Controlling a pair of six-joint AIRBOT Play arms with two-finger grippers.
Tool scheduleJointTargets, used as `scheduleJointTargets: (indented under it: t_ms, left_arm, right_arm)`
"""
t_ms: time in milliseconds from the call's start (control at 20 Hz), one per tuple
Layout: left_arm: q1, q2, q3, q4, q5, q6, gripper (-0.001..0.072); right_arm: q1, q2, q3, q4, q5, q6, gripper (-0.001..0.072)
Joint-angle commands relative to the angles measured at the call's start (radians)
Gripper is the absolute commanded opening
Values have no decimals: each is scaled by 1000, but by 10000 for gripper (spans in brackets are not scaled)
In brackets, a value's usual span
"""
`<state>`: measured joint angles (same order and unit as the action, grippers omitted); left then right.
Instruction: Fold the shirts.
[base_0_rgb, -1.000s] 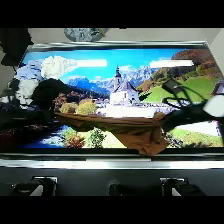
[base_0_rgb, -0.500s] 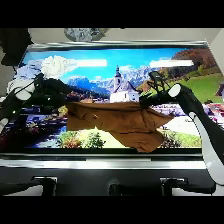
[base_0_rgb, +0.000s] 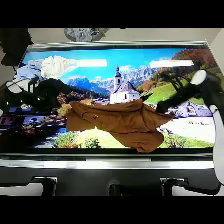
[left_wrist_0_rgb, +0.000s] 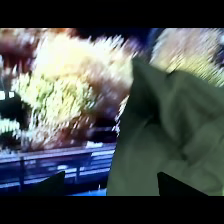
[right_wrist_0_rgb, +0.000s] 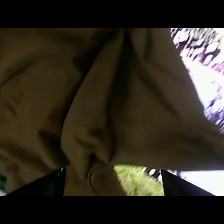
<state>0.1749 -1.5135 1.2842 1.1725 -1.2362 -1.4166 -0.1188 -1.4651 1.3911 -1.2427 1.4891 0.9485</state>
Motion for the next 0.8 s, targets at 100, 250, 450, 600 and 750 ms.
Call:
scheduleJointTargets:
  t_ms: [100,250,450,600,750]
  left_arm:
    - [-17,-6,-206,-94,60,111,720]
    - [-41,-27,-232,-103,114,113,720]
    - [-59,-76,-232,-183,121,131,720]
    - [-65,-79,-231,-206,161,130,341]
    - [-64,-74,-231,-208,163,132,31]
  right_arm:
    - [-122,100,-330,104,156,-36,684]
    - [-120,177,-516,115,27,1,705]
    - [-120,189,-606,126,-35,35,708]
    - [-120,189,-677,170,-74,34,709]
    - [-120,188,-762,254,-152,16,709]
